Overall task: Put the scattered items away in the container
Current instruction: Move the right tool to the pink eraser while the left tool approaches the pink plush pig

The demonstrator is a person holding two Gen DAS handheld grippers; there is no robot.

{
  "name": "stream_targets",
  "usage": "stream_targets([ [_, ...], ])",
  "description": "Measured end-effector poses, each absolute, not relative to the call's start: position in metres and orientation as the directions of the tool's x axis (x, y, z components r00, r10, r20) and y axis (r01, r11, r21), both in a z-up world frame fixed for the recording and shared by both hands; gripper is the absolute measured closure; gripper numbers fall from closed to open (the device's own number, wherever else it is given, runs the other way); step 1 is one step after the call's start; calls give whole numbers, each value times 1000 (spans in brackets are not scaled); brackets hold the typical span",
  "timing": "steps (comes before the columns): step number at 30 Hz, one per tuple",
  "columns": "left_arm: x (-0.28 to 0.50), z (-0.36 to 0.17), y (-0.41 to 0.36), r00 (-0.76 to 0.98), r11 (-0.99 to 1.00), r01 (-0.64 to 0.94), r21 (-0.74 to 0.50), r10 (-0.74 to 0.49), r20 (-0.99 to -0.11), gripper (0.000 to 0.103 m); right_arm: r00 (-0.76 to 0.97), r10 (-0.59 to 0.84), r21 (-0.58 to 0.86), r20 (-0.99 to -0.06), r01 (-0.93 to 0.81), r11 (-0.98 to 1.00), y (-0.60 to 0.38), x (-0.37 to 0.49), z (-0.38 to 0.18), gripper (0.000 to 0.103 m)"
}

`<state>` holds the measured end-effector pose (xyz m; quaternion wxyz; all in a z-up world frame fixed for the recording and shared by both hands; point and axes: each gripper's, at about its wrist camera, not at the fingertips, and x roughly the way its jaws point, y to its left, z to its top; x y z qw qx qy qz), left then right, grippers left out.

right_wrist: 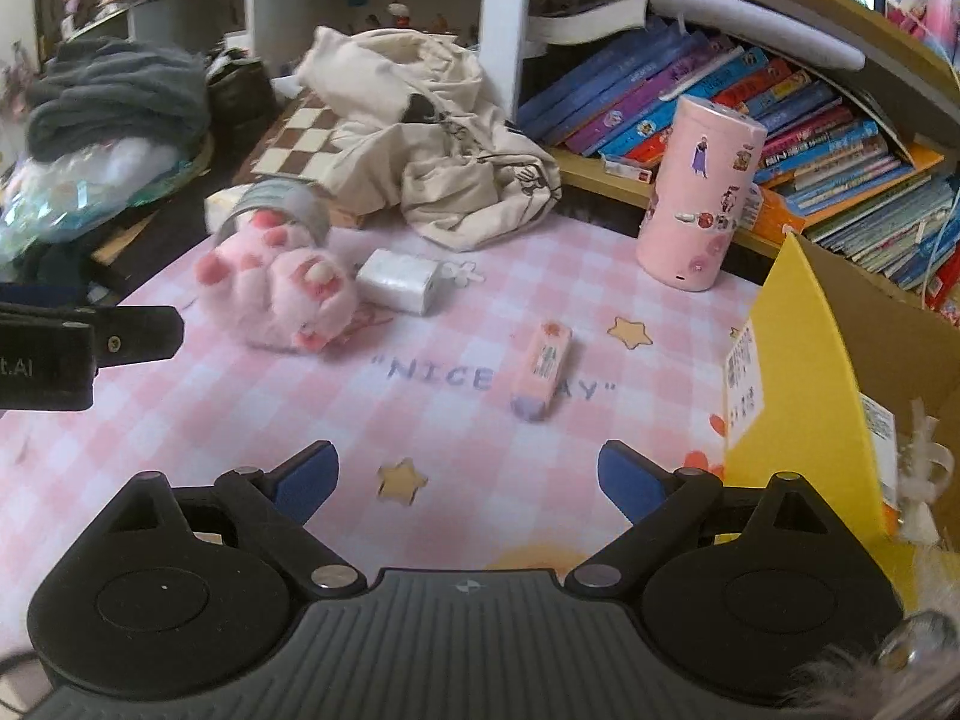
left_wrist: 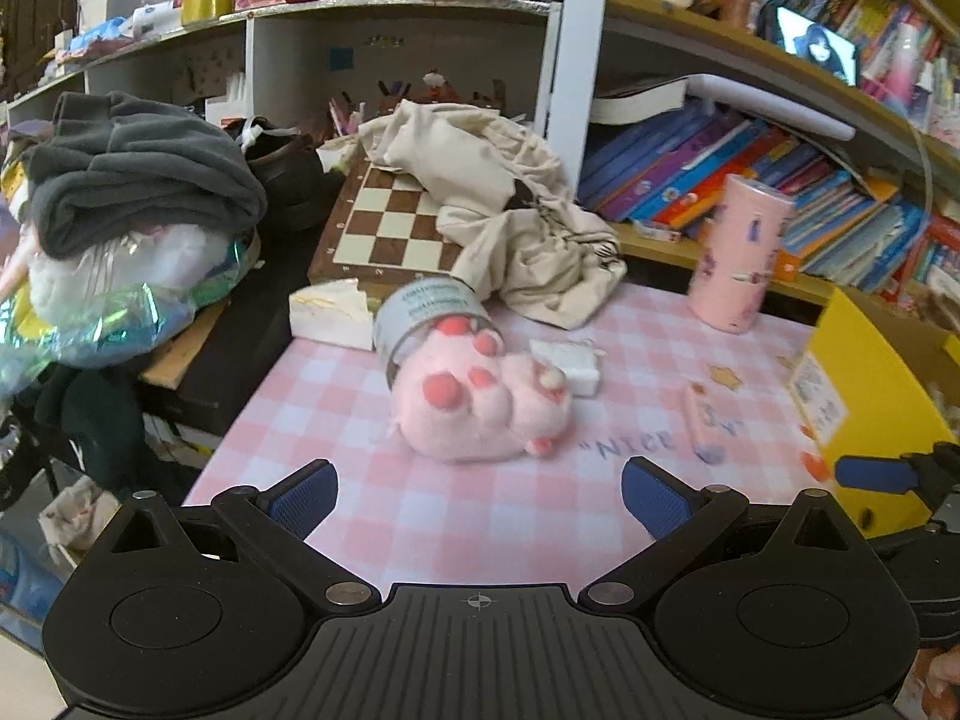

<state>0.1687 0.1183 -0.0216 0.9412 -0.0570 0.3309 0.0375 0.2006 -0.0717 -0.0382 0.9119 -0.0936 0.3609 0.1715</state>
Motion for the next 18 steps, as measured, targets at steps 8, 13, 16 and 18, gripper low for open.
stream_targets([
  [8, 220, -37, 113, 771, 991, -124, -56, 60, -634, 1, 680, 217, -27, -700, -329, 944, -70, 253, -57, 8],
  [13, 248, -52, 106, 758, 991, -130, -38, 75, -648, 1, 681, 201, -35, -704, -316, 948, -65, 279, -69, 11],
  [16, 261, -61, 103, 746, 990, -138, -19, 92, -660, 1, 678, 196, -33, -708, -309, 950, -62, 293, -75, 12],
  [18, 268, -66, 101, 741, 989, -148, 0, 110, -662, 1, 676, 193, -32, -711, -305, 952, -60, 300, -79, 13],
])
